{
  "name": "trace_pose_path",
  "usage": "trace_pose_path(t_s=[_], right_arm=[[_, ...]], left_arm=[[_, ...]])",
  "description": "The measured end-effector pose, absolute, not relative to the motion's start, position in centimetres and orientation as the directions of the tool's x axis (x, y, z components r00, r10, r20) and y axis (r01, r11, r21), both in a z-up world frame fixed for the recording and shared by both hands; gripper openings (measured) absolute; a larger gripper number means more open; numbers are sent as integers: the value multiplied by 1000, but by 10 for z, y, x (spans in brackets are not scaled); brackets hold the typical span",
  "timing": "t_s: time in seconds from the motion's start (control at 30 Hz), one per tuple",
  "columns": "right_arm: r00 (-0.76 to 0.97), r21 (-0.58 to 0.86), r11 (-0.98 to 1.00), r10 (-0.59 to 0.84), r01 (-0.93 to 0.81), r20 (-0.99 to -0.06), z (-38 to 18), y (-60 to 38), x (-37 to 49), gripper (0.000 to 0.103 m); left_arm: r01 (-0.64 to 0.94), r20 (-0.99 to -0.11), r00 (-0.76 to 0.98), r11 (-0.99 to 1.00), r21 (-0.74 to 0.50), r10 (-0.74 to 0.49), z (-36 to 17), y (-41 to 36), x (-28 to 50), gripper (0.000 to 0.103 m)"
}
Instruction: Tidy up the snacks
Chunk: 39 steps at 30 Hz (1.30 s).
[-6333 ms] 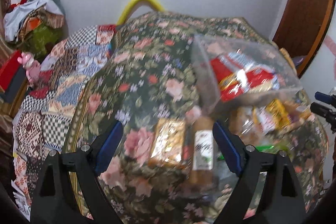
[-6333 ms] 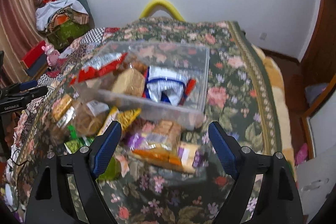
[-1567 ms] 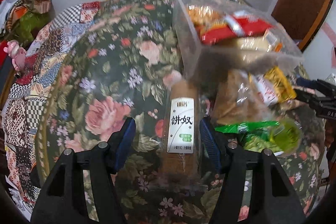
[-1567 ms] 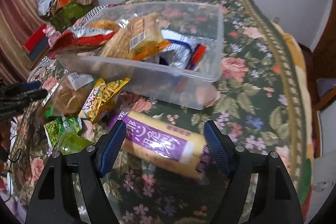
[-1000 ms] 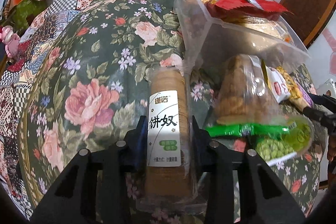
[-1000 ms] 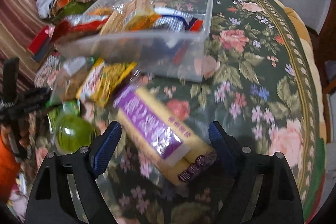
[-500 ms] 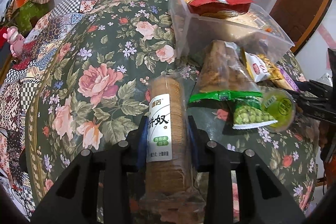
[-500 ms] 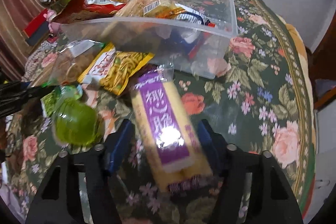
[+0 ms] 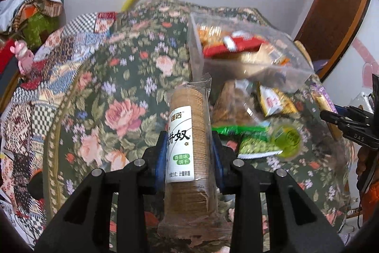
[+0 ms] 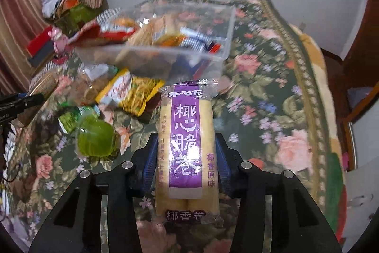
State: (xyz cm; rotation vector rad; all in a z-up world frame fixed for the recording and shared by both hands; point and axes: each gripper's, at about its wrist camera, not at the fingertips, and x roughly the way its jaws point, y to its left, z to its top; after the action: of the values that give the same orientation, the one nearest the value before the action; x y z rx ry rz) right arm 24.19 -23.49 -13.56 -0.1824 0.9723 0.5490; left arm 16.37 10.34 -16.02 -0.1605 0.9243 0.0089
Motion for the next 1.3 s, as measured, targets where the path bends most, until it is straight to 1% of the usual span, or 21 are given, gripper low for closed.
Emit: trace_pose_path(t_s=[0.17,0.37,0.53,0.63,0.83,1.03,1.3], right_arm=[[506,88,860,374,-502,-777,-106,-245,241,43],[582,86,873,391,-481,-713,-70,-249,253,43],[615,84,875,400,-476,-680,-56,-244,261,43],[627,80,874,404,-478,-666,-51,-241,266,43],[639,90,874,416,-477,-647,-47,-230,282,43],[634,104,876,419,-471,-650,-55,-221,302,43],[599,117,881,404,-459,-691,-78,-211,331,43]], left_arm=[[-62,-759,650,992,-114,-47,-130,100,168,34],[-17,-700,709,991,-131,-80,-95,89,184,34],[34,-657,746,991,-126,-109,-72,67,204,34],[60,-646,752,989,-134,-133,-65,55,218,34],[99,-646,739,979,-180,-193,-63,34,254,34],[114,-673,714,980,-162,-194,-76,11,294,34],[99,-719,670,982,-160,-184,-99,-1,332,34]])
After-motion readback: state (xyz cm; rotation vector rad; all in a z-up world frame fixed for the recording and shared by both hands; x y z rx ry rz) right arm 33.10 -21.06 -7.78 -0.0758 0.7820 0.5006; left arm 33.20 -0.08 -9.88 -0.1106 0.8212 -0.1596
